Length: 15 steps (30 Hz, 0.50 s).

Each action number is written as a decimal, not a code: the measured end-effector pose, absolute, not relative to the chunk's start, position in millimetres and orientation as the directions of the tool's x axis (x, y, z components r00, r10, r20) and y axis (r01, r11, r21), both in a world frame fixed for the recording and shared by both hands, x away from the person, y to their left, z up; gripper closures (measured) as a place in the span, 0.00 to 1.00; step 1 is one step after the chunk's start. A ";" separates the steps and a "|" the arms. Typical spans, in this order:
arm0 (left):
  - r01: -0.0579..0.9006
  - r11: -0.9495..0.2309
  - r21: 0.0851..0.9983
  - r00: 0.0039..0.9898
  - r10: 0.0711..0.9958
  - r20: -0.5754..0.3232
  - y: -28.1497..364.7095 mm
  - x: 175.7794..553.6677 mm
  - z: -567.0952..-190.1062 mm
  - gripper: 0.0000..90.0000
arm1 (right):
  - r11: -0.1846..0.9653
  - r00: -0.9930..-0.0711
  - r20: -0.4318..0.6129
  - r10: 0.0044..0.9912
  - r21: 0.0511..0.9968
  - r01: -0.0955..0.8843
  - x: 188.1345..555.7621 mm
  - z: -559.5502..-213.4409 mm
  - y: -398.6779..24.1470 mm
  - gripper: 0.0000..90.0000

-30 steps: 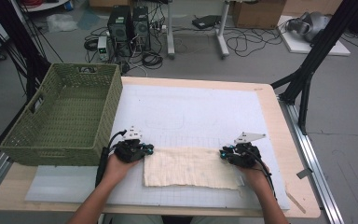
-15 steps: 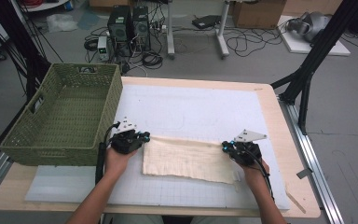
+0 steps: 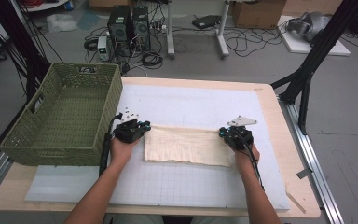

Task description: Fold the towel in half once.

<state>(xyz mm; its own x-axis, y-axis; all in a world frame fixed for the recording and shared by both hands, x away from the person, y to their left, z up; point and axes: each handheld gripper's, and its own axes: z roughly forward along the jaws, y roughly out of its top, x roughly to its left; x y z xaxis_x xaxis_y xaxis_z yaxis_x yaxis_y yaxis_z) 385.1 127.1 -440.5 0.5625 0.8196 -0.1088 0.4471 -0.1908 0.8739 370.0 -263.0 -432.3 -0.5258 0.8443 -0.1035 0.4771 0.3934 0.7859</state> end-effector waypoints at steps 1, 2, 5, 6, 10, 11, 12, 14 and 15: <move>0.447 -0.189 0.874 0.560 0.821 -0.109 126.8 386.1 -441.7 0.96 | 0.399 -0.521 -0.112 0.846 0.781 0.480 372.0 -432.4 -261.6 0.96; 0.446 -0.179 0.877 0.554 0.825 -0.113 125.8 387.2 -442.9 0.96 | 0.404 -0.518 -0.121 0.847 0.779 0.479 373.8 -432.9 -260.4 0.96; 0.454 -0.167 0.875 0.543 0.831 -0.124 124.0 390.8 -447.4 0.96 | 0.418 -0.504 -0.142 0.852 0.764 0.491 378.7 -435.5 -257.9 0.96; 0.460 -0.169 0.872 0.538 0.834 -0.122 123.1 391.7 -448.7 0.96 | 0.416 -0.496 -0.143 0.856 0.760 0.500 380.5 -437.1 -257.2 0.96; 0.450 -0.166 0.877 0.551 0.825 -0.126 125.1 390.2 -447.4 0.93 | 0.420 -0.480 -0.156 0.864 0.747 0.514 383.8 -441.7 -252.5 0.96; 0.447 -0.164 0.879 0.545 0.829 -0.123 125.5 389.9 -447.3 0.88 | 0.424 -0.481 -0.158 0.862 0.744 0.516 383.9 -442.7 -251.3 0.93; 0.450 -0.161 0.878 0.536 0.835 -0.122 127.3 389.6 -446.4 0.76 | 0.423 -0.475 -0.164 0.865 0.747 0.513 383.8 -443.1 -250.9 0.85; 0.452 -0.140 0.881 0.544 0.826 -0.147 132.4 387.9 -443.5 0.67 | 0.399 -0.472 -0.141 0.870 0.764 0.507 382.7 -441.8 -252.4 0.77; 0.446 -0.137 0.884 0.546 0.825 -0.148 133.2 386.7 -442.1 0.67 | 0.389 -0.468 -0.137 0.873 0.773 0.501 380.7 -439.5 -254.0 0.75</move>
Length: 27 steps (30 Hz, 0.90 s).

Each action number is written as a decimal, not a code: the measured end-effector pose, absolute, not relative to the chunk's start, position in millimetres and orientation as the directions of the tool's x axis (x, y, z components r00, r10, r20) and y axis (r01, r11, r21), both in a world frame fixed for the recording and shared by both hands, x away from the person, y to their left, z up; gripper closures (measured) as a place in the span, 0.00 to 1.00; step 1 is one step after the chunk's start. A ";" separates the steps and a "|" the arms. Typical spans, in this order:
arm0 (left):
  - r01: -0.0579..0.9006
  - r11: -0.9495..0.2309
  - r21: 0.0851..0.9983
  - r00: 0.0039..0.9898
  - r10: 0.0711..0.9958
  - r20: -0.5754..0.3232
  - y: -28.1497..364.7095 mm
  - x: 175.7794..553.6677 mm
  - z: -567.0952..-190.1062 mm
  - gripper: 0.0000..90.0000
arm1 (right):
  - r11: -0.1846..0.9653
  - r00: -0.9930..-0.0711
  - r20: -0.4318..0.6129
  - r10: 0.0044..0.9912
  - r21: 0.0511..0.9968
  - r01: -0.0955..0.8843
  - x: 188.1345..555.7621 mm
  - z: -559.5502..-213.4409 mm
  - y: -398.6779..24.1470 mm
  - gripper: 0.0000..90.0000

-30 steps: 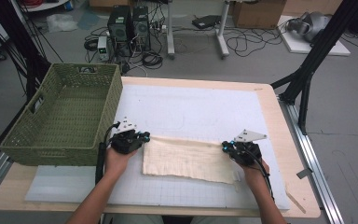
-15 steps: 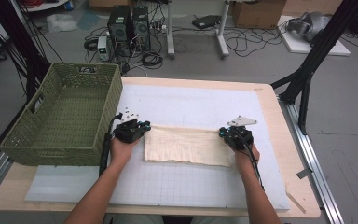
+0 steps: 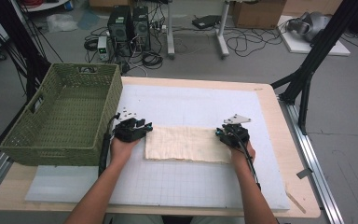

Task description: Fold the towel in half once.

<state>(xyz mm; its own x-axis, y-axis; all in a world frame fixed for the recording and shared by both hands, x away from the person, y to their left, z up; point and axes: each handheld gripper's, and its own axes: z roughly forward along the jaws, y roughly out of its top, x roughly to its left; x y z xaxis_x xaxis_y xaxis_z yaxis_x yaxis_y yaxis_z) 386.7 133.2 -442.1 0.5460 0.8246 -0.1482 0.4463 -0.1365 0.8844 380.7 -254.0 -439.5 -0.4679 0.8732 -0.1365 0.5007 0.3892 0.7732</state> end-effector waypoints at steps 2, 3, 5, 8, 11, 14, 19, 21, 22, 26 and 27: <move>0.425 -0.136 0.895 0.560 0.816 -0.141 135.0 382.3 -437.2 0.68 | 0.378 -0.474 -0.133 0.870 0.797 0.471 375.0 -432.3 -258.6 0.71; 0.420 -0.137 0.897 0.565 0.813 -0.141 135.1 380.7 -435.7 0.68 | 0.378 -0.474 -0.133 0.870 0.797 0.471 375.0 -432.3 -258.6 0.71; 0.412 -0.138 0.901 0.583 0.799 -0.145 134.6 375.7 -432.6 0.69 | 0.371 -0.482 -0.130 0.867 0.813 0.449 369.0 -428.0 -260.9 0.70; 0.401 -0.163 0.901 0.619 0.774 -0.135 132.8 364.8 -431.5 0.71 | 0.371 -0.517 -0.115 0.848 0.826 0.425 359.5 -425.1 -264.5 0.69; 0.415 -0.188 0.890 0.646 0.750 -0.143 131.8 356.8 -433.1 0.71 | 0.375 -0.557 -0.094 0.825 0.829 0.415 347.0 -425.1 -268.8 0.69; 0.406 -0.235 0.883 0.681 0.722 -0.121 127.3 347.0 -435.2 0.70 | 0.386 -0.584 -0.086 0.807 0.825 0.412 333.6 -426.1 -271.7 0.69; 0.431 -0.295 0.852 0.711 0.692 -0.120 122.1 338.7 -440.4 0.66 | 0.419 -0.635 -0.070 0.770 0.805 0.419 314.6 -431.5 -272.3 0.69; 0.422 -0.330 0.845 0.727 0.679 -0.098 120.5 335.1 -441.6 0.66 | 0.426 -0.661 -0.055 0.748 0.804 0.415 309.7 -434.5 -272.0 0.70; 0.421 -0.336 0.843 0.731 0.675 -0.096 119.9 333.6 -442.7 0.66 | 0.430 -0.670 -0.044 0.741 0.797 0.423 307.2 -435.8 -271.3 0.70; 0.435 -0.365 0.824 0.731 0.677 -0.086 120.1 328.5 -449.2 0.69 | 0.461 -0.685 -0.051 0.727 0.776 0.431 302.9 -440.1 -269.4 0.72; 0.436 -0.369 0.821 0.730 0.678 -0.083 120.0 327.4 -449.8 0.70 | 0.459 -0.685 -0.045 0.727 0.774 0.436 302.5 -441.4 -269.4 0.72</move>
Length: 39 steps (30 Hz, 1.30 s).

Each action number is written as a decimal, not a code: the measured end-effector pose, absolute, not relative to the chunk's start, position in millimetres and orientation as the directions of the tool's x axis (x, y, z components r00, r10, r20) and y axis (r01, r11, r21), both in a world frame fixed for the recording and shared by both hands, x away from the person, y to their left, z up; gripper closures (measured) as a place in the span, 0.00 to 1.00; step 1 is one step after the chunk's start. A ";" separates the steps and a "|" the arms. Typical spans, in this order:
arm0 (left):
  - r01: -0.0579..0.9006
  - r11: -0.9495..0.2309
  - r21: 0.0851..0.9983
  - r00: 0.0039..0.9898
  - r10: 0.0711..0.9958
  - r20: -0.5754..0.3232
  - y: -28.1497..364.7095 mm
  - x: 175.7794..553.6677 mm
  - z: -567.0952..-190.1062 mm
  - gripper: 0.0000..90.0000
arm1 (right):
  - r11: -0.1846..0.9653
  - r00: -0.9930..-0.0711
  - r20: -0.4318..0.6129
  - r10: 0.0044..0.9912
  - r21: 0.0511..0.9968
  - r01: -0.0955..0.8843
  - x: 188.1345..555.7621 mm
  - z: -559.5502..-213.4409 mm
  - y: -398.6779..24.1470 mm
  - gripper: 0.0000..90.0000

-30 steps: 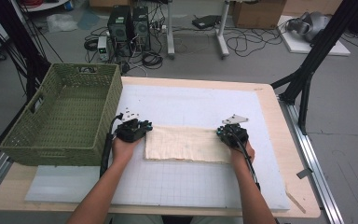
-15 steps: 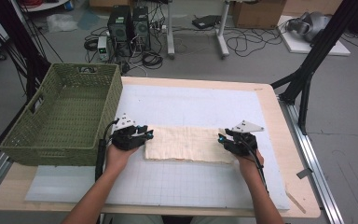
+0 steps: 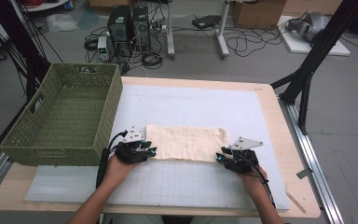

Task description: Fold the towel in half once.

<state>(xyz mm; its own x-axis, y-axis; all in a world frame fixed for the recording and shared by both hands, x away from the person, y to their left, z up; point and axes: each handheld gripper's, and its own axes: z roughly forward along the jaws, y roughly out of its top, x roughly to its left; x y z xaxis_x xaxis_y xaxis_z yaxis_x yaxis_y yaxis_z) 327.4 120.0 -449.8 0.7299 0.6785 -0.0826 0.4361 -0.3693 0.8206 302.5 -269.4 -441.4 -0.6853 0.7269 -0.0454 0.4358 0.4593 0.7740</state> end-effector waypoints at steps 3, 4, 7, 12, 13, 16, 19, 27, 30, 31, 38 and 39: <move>0.431 -0.405 0.806 0.732 0.679 -0.050 118.1 323.1 -450.3 0.75 | 0.451 -0.681 -0.025 0.732 0.766 0.458 300.8 -449.2 -269.1 0.75; 0.425 -0.412 0.806 0.732 0.681 -0.038 117.5 321.7 -450.1 0.76 | 0.439 -0.677 -0.014 0.736 0.771 0.461 300.8 -449.9 -270.3 0.75; 0.407 -0.433 0.804 0.733 0.680 -0.005 115.7 316.8 -450.4 0.79 | 0.433 -0.676 0.006 0.737 0.763 0.479 298.7 -449.1 -271.9 0.76; 0.429 -0.403 0.809 0.727 0.685 -0.044 119.0 315.8 -450.0 0.78 | 0.452 -0.678 -0.022 0.734 0.761 0.465 292.9 -445.7 -273.9 0.70; 0.433 -0.384 0.815 0.722 0.690 -0.058 120.5 316.6 -449.7 0.75 | 0.449 -0.677 -0.020 0.736 0.763 0.465 292.2 -444.8 -274.4 0.66; 0.438 -0.298 0.848 0.707 0.697 -0.120 126.7 319.5 -447.7 0.62 | 0.428 -0.659 -0.031 0.751 0.784 0.450 292.2 -440.9 -277.8 0.48; 0.411 -0.221 0.885 0.697 0.701 -0.149 133.0 320.4 -443.0 0.54 | 0.391 -0.632 -0.036 0.774 0.811 0.434 291.4 -435.2 -283.7 0.39; 0.375 -0.089 0.923 0.649 0.736 -0.192 147.2 321.0 -430.3 0.21 | 0.342 -0.542 -0.091 0.836 0.858 0.383 283.6 -416.4 -305.0 0.14; 0.374 -0.082 0.924 0.648 0.736 -0.196 150.3 320.6 -430.2 0.20 | 0.342 -0.526 -0.099 0.845 0.855 0.390 285.2 -415.7 -313.1 0.13; 0.381 -0.071 0.922 0.642 0.738 -0.209 149.9 321.0 -430.4 0.20 | 0.327 -0.522 -0.082 0.849 0.858 0.397 285.7 -415.7 -314.6 0.13; 0.348 -0.081 0.934 0.654 0.734 -0.181 146.4 320.3 -428.0 0.21 | 0.337 -0.540 -0.068 0.839 0.845 0.416 290.9 -420.1 -322.5 0.13; 0.344 -0.087 0.935 0.654 0.736 -0.172 146.3 320.2 -428.5 0.21 | 0.333 -0.538 -0.070 0.840 0.849 0.410 291.6 -419.4 -322.7 0.13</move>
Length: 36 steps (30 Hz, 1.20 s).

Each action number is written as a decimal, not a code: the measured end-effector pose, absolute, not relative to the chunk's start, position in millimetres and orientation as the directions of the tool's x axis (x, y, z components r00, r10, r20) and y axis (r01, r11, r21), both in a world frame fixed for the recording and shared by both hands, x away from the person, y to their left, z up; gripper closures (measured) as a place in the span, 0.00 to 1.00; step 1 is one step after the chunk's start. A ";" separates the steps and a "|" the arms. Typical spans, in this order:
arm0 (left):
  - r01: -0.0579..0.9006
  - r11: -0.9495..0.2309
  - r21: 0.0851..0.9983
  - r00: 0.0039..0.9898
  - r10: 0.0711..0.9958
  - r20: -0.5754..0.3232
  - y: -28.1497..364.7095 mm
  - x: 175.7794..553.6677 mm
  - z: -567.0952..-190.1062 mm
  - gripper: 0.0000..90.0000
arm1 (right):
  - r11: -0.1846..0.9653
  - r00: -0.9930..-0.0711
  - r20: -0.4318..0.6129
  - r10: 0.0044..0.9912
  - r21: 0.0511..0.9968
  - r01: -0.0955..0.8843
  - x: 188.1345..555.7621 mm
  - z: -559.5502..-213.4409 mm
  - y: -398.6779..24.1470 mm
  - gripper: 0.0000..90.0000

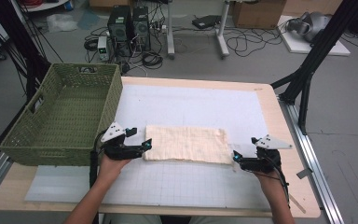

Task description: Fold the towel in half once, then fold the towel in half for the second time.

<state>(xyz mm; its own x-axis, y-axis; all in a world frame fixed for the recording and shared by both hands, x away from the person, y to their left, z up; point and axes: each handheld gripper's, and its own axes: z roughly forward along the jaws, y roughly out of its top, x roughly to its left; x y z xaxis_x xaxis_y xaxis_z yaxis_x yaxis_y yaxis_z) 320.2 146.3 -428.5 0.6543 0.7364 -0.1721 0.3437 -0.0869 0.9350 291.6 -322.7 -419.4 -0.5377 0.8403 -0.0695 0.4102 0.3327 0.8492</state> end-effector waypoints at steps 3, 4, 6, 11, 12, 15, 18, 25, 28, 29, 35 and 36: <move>0.347 -0.107 0.932 0.660 0.733 -0.162 148.4 318.7 -430.3 0.23 | 0.311 -0.526 -0.056 0.849 0.857 0.411 293.5 -418.4 -321.9 0.13; 0.345 -0.109 0.932 0.661 0.733 -0.159 149.0 318.0 -430.5 0.23 | 0.312 -0.525 -0.059 0.849 0.859 0.407 294.5 -418.6 -320.8 0.13; 0.342 -0.109 0.933 0.653 0.742 -0.153 151.0 317.0 -429.9 0.24 | 0.317 -0.526 -0.063 0.848 0.856 0.408 295.2 -418.9 -317.6 0.13; 0.350 -0.095 0.932 0.645 0.746 -0.166 153.1 318.7 -431.0 0.24 | 0.321 -0.527 -0.069 0.847 0.857 0.403 296.9 -419.8 -316.3 0.13; 0.353 -0.097 0.931 0.647 0.744 -0.168 153.3 319.0 -431.3 0.25 | 0.319 -0.526 -0.067 0.848 0.857 0.405 297.7 -420.0 -317.0 0.13; 0.354 -0.088 0.931 0.648 0.741 -0.176 153.5 319.1 -430.9 0.25 | 0.303 -0.516 -0.055 0.855 0.860 0.411 297.5 -420.3 -319.3 0.13; 0.354 -0.082 0.932 0.644 0.744 -0.179 153.4 320.1 -431.6 0.25 | 0.298 -0.512 -0.052 0.857 0.862 0.411 297.1 -420.1 -320.3 0.13; 0.363 -0.083 0.928 0.639 0.747 -0.183 151.3 323.0 -432.5 0.23 | 0.292 -0.507 -0.048 0.861 0.863 0.413 298.1 -421.8 -324.2 0.13; 0.376 -0.070 0.924 0.633 0.747 -0.201 150.0 325.1 -431.1 0.21 | 0.295 -0.510 -0.048 0.859 0.861 0.415 295.5 -421.5 -325.3 0.13; 0.379 -0.065 0.923 0.632 0.747 -0.207 149.7 326.0 -430.7 0.20 | 0.297 -0.511 -0.053 0.858 0.863 0.409 295.3 -421.5 -326.1 0.13; 0.383 -0.053 0.922 0.615 0.760 -0.212 150.9 334.9 -422.0 0.20 | 0.264 -0.492 -0.027 0.870 0.868 0.420 291.3 -420.9 -333.0 0.13; 0.383 -0.046 0.923 0.613 0.760 -0.216 151.1 337.0 -421.4 0.21 | 0.265 -0.489 -0.031 0.871 0.869 0.417 291.2 -420.7 -333.9 0.13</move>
